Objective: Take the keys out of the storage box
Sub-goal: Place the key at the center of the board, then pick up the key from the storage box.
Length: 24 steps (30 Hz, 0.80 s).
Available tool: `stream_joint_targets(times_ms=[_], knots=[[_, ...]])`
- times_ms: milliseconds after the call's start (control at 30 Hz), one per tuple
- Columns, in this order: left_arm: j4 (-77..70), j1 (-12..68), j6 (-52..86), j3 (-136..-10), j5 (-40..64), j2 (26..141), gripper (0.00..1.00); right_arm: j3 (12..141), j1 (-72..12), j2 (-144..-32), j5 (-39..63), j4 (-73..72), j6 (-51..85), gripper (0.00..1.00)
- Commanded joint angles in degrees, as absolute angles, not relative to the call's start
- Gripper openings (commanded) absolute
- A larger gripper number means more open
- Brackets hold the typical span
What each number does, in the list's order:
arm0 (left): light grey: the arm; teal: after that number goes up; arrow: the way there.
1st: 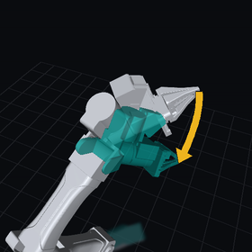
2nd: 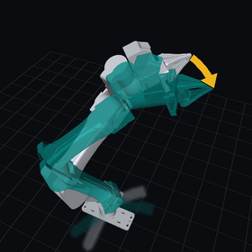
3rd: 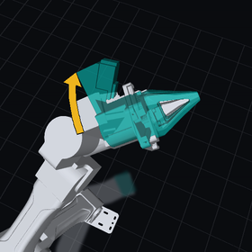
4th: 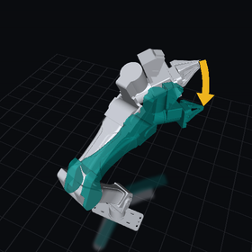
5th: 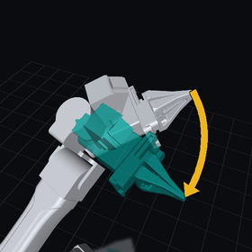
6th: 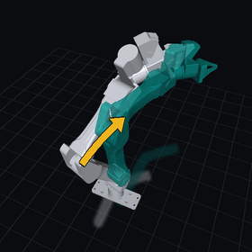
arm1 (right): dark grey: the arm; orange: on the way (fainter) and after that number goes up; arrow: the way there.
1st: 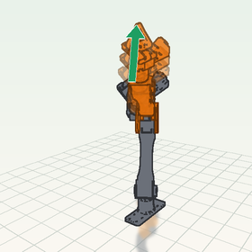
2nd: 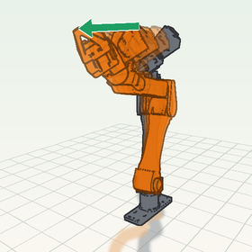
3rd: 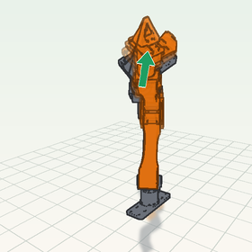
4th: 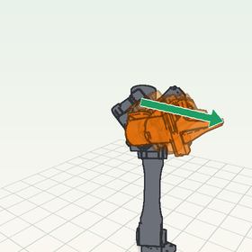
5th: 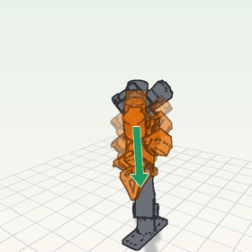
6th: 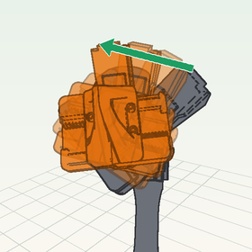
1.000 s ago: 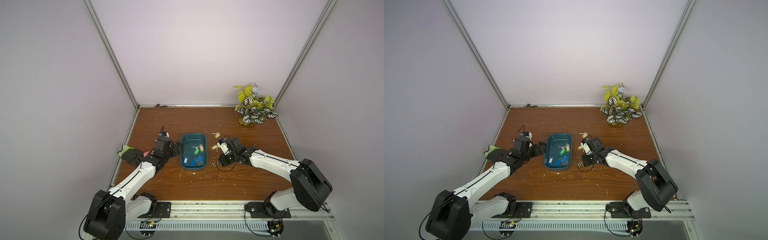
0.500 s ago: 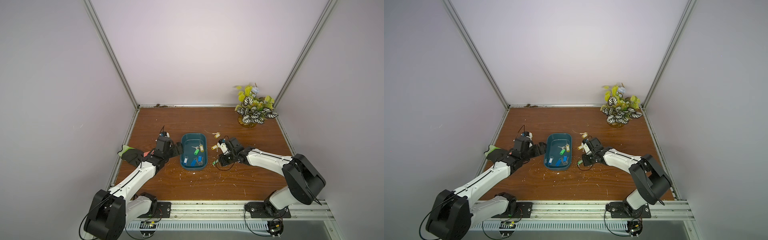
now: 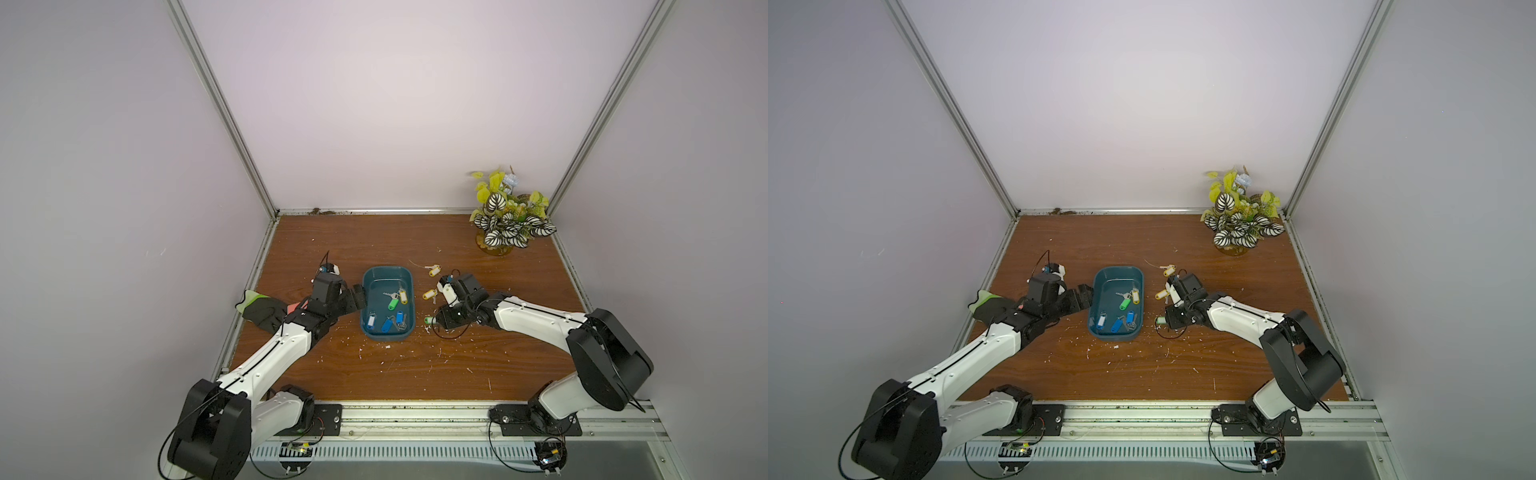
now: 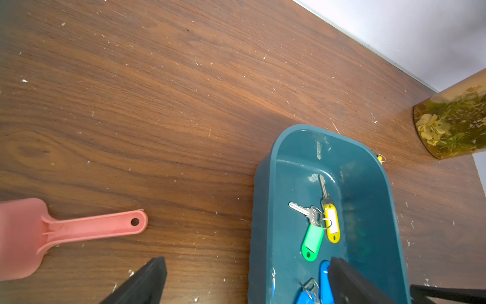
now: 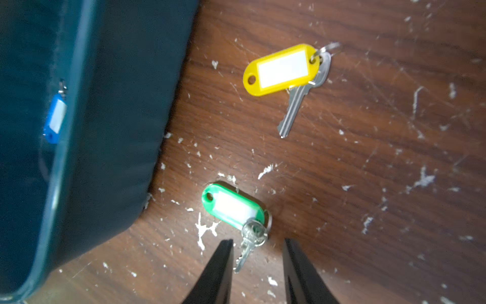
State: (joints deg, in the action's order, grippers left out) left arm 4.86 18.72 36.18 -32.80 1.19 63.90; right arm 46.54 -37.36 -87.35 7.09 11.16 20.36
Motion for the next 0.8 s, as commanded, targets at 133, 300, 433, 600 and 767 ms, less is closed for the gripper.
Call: stream_joint_targets(times_ms=[133, 300, 433, 600, 767], knots=[[4.8, 18.0, 35.1, -33.4, 1.4, 62.6, 1.0, 53.9, -37.5, -83.2, 5.2, 14.4, 17.4, 0.44], [3.5, 18.0, 35.8, -32.3, 3.2, 62.6, 1.0, 61.2, -39.3, -85.1, 4.7, 17.1, 15.5, 0.46], [3.1, 18.1, 36.3, -31.8, 5.0, 63.1, 1.0, 68.5, -41.3, -88.9, 4.0, 20.0, 13.7, 0.46], [2.0, 18.1, 37.0, -30.5, 7.5, 64.0, 1.0, 79.5, -44.4, -96.4, 2.1, 26.0, 10.8, 0.46], [0.6, 18.0, 38.3, -28.6, 8.7, 64.6, 1.0, 90.8, -48.1, -105.1, -2.7, 34.2, 7.7, 0.45]])
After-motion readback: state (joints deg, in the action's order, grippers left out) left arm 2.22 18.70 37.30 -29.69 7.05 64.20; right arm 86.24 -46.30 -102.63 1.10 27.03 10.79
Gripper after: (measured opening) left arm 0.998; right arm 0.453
